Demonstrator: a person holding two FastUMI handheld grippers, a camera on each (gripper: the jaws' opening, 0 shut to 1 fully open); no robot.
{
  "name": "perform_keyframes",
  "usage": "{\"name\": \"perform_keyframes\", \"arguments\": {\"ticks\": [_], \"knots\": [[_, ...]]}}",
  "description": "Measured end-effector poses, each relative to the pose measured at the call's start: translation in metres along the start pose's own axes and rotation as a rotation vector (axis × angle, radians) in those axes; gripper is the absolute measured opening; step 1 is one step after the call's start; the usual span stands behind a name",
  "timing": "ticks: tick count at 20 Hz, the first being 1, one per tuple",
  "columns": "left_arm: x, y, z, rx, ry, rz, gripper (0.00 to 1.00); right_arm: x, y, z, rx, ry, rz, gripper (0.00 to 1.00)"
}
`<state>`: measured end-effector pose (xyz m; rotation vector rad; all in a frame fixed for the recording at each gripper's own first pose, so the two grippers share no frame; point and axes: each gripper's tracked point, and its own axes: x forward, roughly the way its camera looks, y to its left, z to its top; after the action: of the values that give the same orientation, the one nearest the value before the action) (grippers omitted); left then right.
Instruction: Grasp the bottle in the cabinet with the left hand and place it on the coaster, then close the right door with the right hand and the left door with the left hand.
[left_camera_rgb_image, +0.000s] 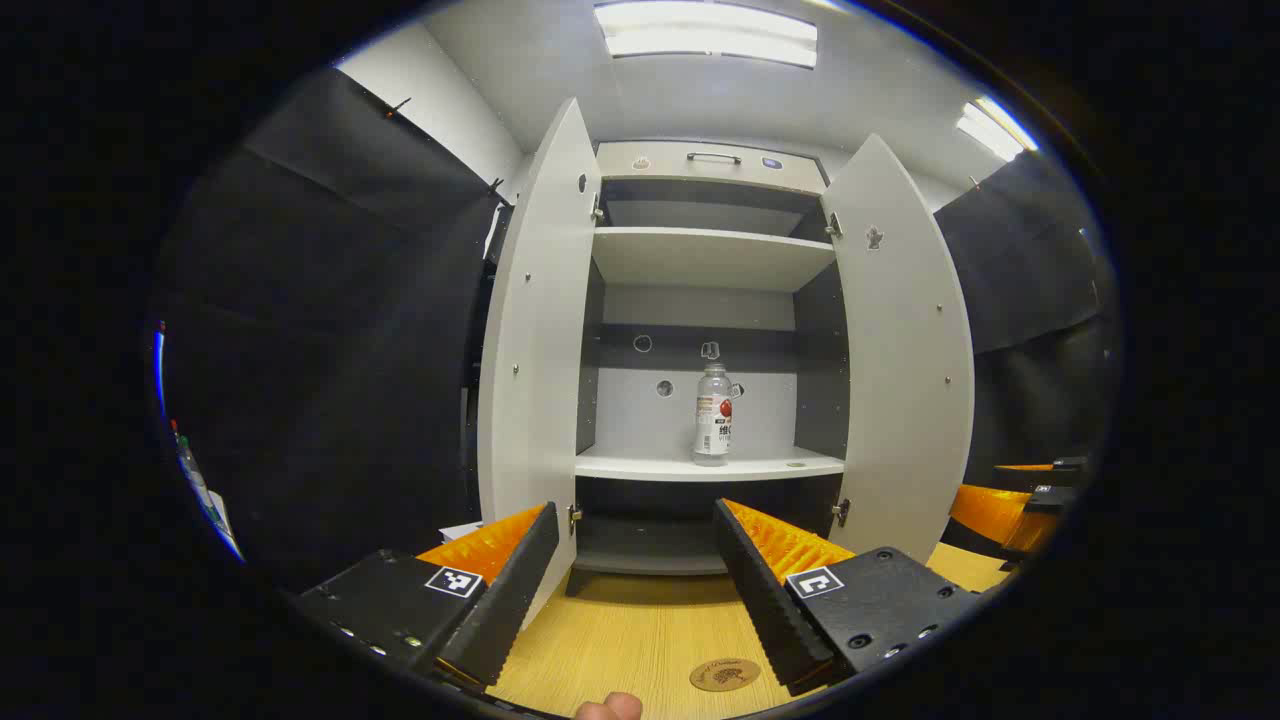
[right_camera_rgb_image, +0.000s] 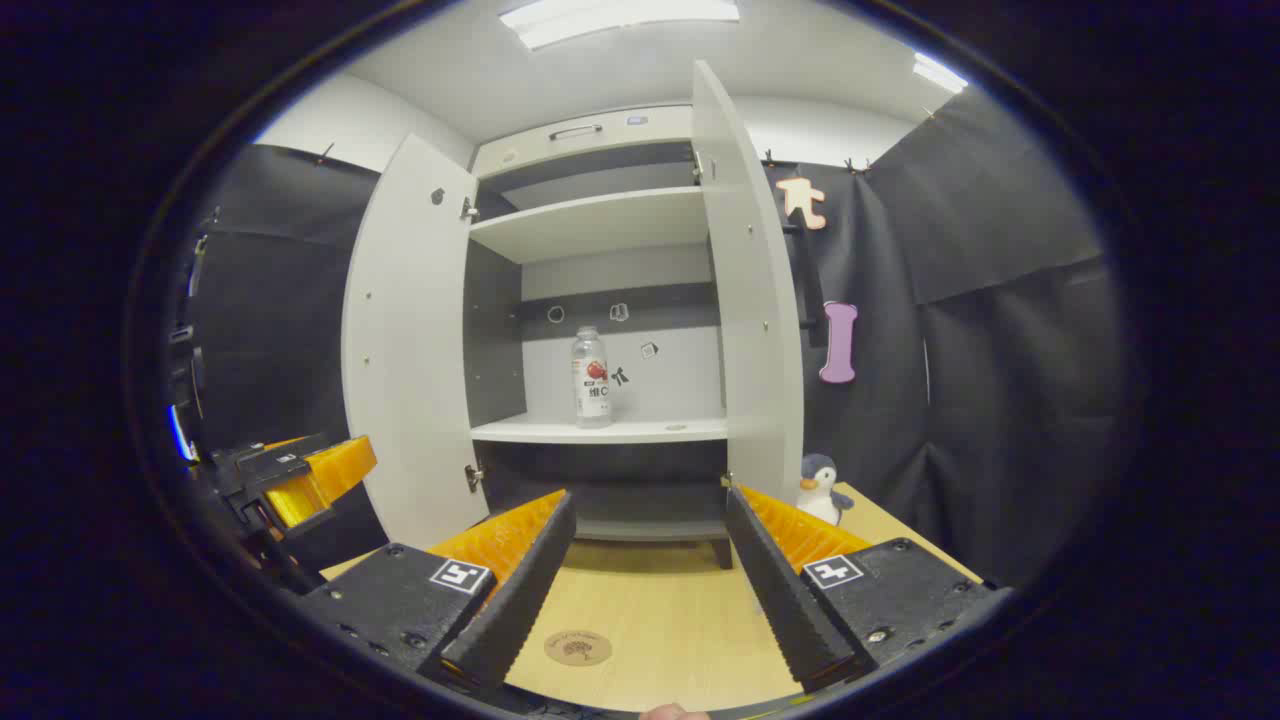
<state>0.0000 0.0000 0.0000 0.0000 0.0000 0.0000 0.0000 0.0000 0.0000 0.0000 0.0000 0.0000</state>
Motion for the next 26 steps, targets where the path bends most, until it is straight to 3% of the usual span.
{"name": "perform_keyframes", "arguments": {"ticks": [2, 3, 4, 15, 16, 17, 26], "knots": [[0.0, -0.003, -0.001, 0.003, 0.002, 0.0, 0.99, 0.0, -0.001, 0.0, -0.006, -0.001, 0.001, 0.95], [0.0, -0.004, -0.002, 0.004, 0.004, -0.001, 0.94, 0.001, -0.002, 0.0, -0.007, -0.002, 0.0, 0.95], [0.0, -0.006, -0.003, 0.002, 0.006, -0.005, 0.94, 0.001, -0.003, 0.001, -0.005, -0.002, -0.002, 0.99], [0.003, -0.012, -0.003, -0.002, -0.002, -0.008, 0.95, 0.005, 0.002, 0.003, -0.01, -0.001, 0.012, 0.95], [0.004, -0.011, -0.003, -0.001, -0.002, -0.006, 0.99, 0.004, 0.002, 0.005, -0.01, -0.004, 0.012, 0.99], [0.004, -0.01, -0.003, -0.001, -0.003, -0.005, 0.95, 0.005, 0.002, 0.005, -0.011, -0.007, 0.011, 0.99], [0.009, -0.006, -0.014, -0.017, 0.026, -0.001, 0.95, 0.008, 0.002, 0.003, -0.012, -0.002, 0.004, 0.99]]}}
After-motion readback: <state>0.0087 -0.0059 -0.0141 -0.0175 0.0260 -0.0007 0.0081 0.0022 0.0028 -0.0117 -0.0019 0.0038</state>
